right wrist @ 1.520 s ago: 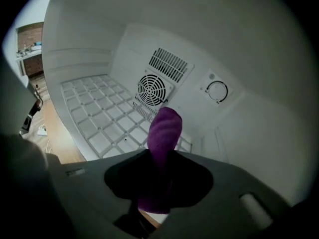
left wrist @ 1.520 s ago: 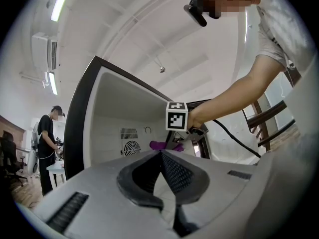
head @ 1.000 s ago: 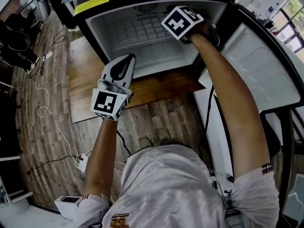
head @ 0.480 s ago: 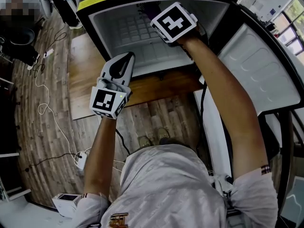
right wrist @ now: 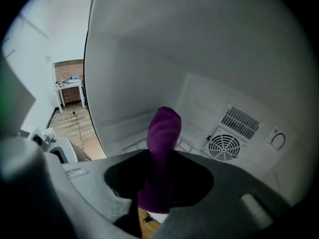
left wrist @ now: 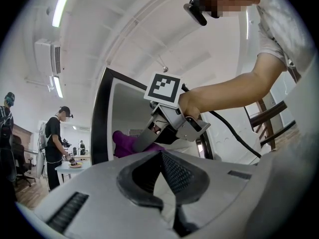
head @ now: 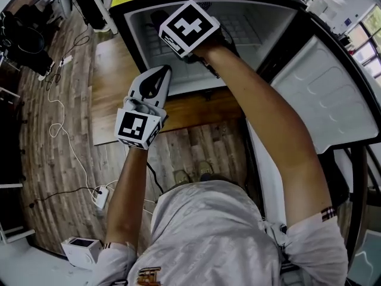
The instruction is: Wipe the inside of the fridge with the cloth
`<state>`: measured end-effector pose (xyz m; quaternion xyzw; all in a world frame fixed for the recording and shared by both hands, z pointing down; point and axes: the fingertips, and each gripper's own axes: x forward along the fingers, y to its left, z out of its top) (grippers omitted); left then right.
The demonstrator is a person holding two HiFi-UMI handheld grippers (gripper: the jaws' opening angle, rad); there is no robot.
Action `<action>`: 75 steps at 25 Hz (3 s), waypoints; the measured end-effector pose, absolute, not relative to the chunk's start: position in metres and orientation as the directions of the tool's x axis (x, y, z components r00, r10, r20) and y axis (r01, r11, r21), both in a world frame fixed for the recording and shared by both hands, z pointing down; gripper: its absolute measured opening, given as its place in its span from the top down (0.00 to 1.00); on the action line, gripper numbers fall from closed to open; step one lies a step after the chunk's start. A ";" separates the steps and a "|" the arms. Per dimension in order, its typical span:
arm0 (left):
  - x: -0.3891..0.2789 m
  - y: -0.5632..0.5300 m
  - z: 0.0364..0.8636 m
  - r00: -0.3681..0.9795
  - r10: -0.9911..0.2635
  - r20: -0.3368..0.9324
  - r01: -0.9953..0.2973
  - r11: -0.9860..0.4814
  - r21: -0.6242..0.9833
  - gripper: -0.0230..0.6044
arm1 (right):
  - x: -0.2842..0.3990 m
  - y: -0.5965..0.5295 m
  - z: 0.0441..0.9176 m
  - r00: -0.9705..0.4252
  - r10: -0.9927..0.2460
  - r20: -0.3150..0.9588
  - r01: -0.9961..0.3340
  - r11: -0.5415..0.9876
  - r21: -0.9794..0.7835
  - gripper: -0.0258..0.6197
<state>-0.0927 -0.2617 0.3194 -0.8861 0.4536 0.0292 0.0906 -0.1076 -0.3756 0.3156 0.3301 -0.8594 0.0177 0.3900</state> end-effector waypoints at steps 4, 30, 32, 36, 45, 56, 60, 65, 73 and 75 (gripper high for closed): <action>-0.098 -0.260 0.320 0.579 -0.805 -0.134 -0.815 -0.564 -0.135 0.96 | -0.125 -0.372 0.327 -0.475 -0.521 0.710 -0.547 0.806 0.226 0.78; -0.094 -0.269 0.325 0.583 -0.801 -0.132 -0.812 -0.570 -0.126 0.96 | -0.127 -0.392 0.350 -0.413 -0.532 0.739 -0.426 0.830 0.360 0.78; -0.090 -0.270 0.324 0.591 -0.796 -0.134 -0.807 -0.577 -0.126 0.96 | -0.113 -0.397 0.350 -0.386 -0.549 0.741 -0.444 0.815 0.372 0.78; -0.082 -0.272 0.324 0.605 -0.785 -0.132 -0.796 -0.592 -0.129 0.96 | -0.081 -0.405 0.351 -0.333 -0.569 0.752 -0.472 0.791 0.390 0.78; -0.064 -0.276 0.325 0.637 -0.760 -0.125 -0.770 -0.624 -0.133 0.96 | -0.010 -0.425 0.352 -0.239 -0.624 0.744 -0.569 0.711 0.413 0.78; -0.057 -0.276 0.328 0.653 -0.749 -0.113 -0.757 -0.639 -0.136 0.97 | 0.053 -0.449 0.349 -0.146 -0.685 0.714 -0.646 0.613 0.455 0.78; -0.058 -0.276 0.328 0.653 -0.750 -0.111 -0.757 -0.639 -0.136 0.96 | 0.072 -0.454 0.351 -0.087 -0.696 0.712 -0.665 0.573 0.479 0.78; -0.059 -0.275 0.328 0.652 -0.750 -0.112 -0.758 -0.638 -0.139 0.96 | 0.081 -0.457 0.349 -0.067 -0.710 0.701 -0.676 0.549 0.492 0.78; -0.061 -0.272 0.325 0.648 -0.753 -0.115 -0.761 -0.634 -0.138 0.96 | 0.085 -0.456 0.346 -0.017 -0.742 0.670 -0.668 0.508 0.544 0.78; -0.062 -0.272 0.326 0.647 -0.754 -0.114 -0.762 -0.633 -0.138 0.96 | 0.084 -0.455 0.345 -0.022 -0.758 0.652 -0.664 0.499 0.557 0.78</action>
